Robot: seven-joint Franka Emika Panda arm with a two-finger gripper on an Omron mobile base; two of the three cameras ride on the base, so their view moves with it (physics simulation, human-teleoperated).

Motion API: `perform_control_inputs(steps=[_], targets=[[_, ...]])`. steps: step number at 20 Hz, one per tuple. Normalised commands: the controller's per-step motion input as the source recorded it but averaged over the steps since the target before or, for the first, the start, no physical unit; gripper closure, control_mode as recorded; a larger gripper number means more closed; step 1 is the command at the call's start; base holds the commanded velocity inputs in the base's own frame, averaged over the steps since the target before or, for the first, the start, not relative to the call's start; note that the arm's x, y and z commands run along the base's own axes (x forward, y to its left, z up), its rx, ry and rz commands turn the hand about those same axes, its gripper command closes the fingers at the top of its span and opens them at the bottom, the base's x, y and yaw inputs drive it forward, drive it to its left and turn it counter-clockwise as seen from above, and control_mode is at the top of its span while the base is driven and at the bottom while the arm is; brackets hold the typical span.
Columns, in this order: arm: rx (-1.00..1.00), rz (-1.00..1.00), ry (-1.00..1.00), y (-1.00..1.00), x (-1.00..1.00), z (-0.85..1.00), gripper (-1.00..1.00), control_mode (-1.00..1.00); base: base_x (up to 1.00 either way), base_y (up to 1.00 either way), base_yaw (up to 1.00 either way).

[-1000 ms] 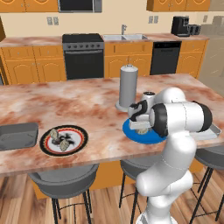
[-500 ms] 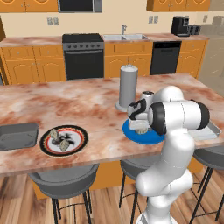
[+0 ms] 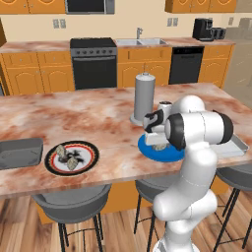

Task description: Place two dumplings into each of the tupperware containers and then place the containers in the fridge.

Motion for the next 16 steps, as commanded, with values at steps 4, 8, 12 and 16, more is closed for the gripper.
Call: perform_control_inputs(steps=[4,8,12,16], targets=[[0.00,0.00,0.00,0.00,0.00,-0.01,1.00,-1.00,0.00,0.00,0.00],[0.00,0.00,0.01,0.00,0.00,0.00,1.00,-1.00,0.00,0.00,0.00],[0.00,0.00,0.04,-0.51,-0.12,0.22,1.00,-1.00,0.00,0.00,0.00],[0.00,0.00,0.09,-0.75,-0.08,0.30,1.00,-1.00,0.00,0.00,0.00]])
